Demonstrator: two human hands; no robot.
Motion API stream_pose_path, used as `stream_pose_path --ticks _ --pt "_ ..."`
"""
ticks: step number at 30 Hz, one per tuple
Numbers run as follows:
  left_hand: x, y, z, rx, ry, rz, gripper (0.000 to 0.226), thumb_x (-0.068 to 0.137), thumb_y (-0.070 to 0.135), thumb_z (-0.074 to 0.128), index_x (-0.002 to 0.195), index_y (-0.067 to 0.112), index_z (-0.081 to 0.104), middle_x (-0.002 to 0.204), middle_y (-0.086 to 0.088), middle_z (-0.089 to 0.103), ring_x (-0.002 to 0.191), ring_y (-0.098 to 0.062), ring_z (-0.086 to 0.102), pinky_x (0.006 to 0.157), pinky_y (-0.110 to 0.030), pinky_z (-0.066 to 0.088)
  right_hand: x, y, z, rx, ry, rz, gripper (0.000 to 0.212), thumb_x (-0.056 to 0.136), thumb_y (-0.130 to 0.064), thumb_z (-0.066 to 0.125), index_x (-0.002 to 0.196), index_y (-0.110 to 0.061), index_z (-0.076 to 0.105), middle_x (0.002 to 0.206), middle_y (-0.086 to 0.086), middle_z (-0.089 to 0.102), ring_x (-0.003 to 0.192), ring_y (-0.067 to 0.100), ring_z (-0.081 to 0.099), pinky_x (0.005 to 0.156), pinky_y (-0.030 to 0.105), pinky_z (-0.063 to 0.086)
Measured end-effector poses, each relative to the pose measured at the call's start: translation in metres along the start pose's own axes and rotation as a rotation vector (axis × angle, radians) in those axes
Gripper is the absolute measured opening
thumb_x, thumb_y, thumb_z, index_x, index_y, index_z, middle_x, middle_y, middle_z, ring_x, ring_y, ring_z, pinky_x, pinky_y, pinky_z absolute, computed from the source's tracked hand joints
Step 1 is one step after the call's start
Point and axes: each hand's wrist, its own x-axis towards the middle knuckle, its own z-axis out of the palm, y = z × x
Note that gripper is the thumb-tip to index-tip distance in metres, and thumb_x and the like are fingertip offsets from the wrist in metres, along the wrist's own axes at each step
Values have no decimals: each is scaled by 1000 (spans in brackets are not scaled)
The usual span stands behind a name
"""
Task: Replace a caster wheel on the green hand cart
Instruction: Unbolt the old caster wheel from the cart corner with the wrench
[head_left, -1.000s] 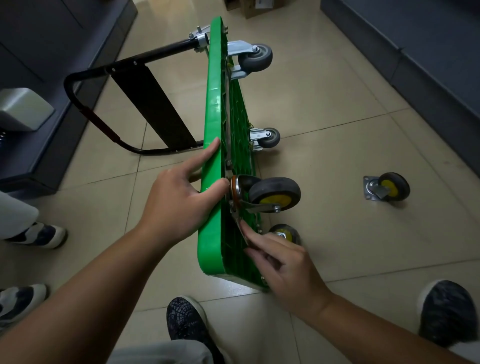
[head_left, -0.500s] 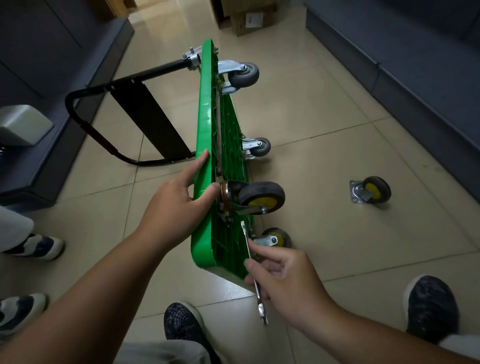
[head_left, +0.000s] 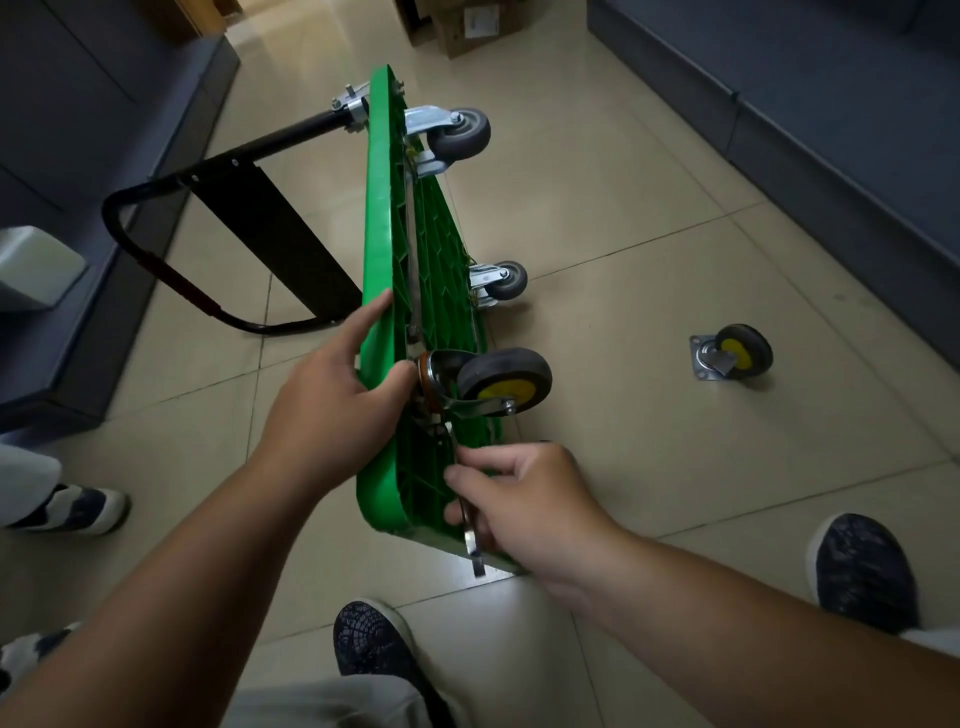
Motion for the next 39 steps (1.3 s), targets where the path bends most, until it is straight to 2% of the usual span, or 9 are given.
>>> stream_pose_path --ticks 2,4,10,14,18,23,26,31,39 --pt "8 3 0 -8 -9 7 69 96 40 64 149 66 28 139 -6 61 101 -20 71 86 -50 61 4 -12 1 -9 -4 34 22 95 -9 69 76 -18 76 58 0 70 41 3 57 41 15 43" --pt "12 5 2 48 -27 38 70 97 44 61 153 63 24 148 -4 51 112 -16 60 98 -49 55 6 -23 3 -52 -5 68 15 93 -16 72 80 -15 79 66 2 73 45 7 58 42 16 43" --pt "14 6 2 190 -48 71 70 92 51 47 156 59 20 129 4 45 99 -10 46 83 -32 39 10 -44 3 -83 -11 120 21 96 -18 68 93 2 73 60 6 69 41 10 53 44 21 40" --pt "13 3 4 192 -58 82 68 96 47 46 157 60 17 140 0 46 98 -7 43 80 -27 34 7 -34 7 -157 18 70 13 94 -15 69 90 -5 78 65 3 72 45 7 60 46 20 46" --pt "15 3 6 152 -54 80 67 94 48 44 156 59 20 126 7 40 85 4 42 69 -13 29 -3 -19 12 -104 36 7 13 95 -15 68 86 -16 77 62 -1 73 48 2 63 46 16 48" --pt "16 0 7 117 -46 84 64 99 42 49 155 58 24 123 7 39 86 6 42 68 -14 31 3 -5 13 -171 44 -31 11 95 -20 68 98 -17 79 76 14 77 69 20 70 78 49 62" --pt "16 -1 7 90 -40 85 63 99 42 50 155 59 26 122 6 41 88 4 45 69 -15 33 4 -2 13 -166 16 -51 11 94 -21 69 93 -19 79 83 24 75 70 24 67 83 55 59" --pt "17 -2 8 64 -42 83 64 99 40 53 154 61 27 125 7 40 87 4 45 68 -15 35 8 5 11 -277 53 -160 8 88 -24 70 86 -19 77 72 24 69 56 19 54 60 34 51" --pt "13 -4 6 23 -32 92 63 100 35 52 150 65 29 126 8 45 95 -3 52 84 -35 54 11 27 5 -289 -53 -294 26 90 -22 63 95 3 67 56 16 52 56 15 44 60 29 38"
